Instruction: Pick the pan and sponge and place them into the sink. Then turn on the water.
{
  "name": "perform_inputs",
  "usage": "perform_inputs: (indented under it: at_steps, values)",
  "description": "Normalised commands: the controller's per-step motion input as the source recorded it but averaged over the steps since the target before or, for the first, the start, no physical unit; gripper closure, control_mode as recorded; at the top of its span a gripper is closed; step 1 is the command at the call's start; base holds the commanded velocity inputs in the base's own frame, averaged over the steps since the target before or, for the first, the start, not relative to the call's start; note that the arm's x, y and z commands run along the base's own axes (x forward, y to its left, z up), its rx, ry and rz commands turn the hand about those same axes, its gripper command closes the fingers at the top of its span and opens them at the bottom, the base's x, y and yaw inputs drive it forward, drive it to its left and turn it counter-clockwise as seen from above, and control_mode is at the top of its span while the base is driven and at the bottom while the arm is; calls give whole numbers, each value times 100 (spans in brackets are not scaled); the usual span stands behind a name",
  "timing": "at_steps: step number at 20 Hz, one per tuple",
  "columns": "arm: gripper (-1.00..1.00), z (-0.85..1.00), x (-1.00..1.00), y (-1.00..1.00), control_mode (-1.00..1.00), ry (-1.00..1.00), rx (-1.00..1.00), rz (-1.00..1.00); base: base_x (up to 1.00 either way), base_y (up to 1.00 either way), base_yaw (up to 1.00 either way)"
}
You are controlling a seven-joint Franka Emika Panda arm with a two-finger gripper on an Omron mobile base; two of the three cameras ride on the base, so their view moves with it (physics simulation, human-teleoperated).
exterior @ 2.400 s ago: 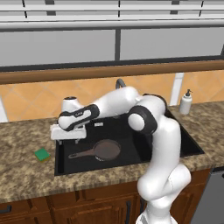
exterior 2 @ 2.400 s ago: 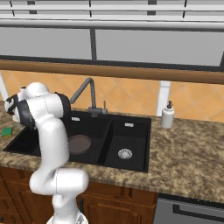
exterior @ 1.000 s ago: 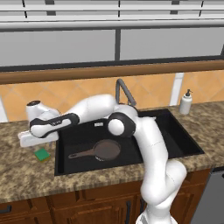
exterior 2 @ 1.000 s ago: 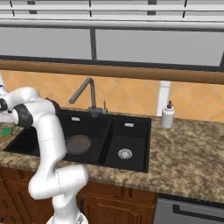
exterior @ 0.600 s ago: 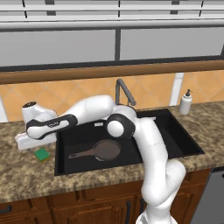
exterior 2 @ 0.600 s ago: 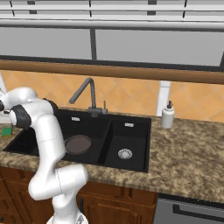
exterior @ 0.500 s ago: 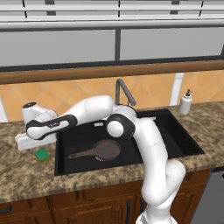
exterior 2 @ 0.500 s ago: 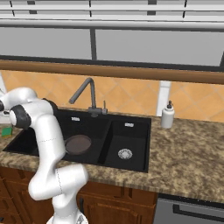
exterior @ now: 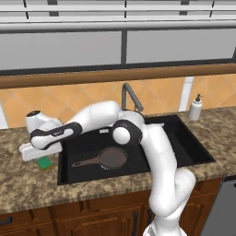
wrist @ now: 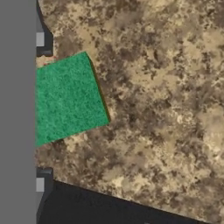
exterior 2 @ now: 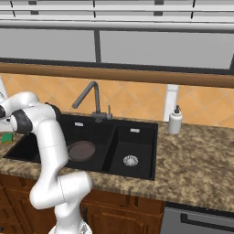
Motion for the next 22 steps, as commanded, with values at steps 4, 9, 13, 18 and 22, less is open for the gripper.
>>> perform_inputs:
  at_steps: [4, 9, 13, 18, 22]
  values:
    - [-100, -27, -1, -1, -100, 0, 0, 0, 0, 0, 0]
    - [-100, -30, -1, 0, -100, 0, 0, 2, 0, 0, 0]
    - [-100, -33, 0, 0, -100, 0, 0, 1, 0, 0, 0]
    - [100, -34, 0, 0, -100, 1, 0, 0, 0, 0, 0]
    - [100, -12, 0, -2, -100, 0, 0, 0, 0, 0, 0]
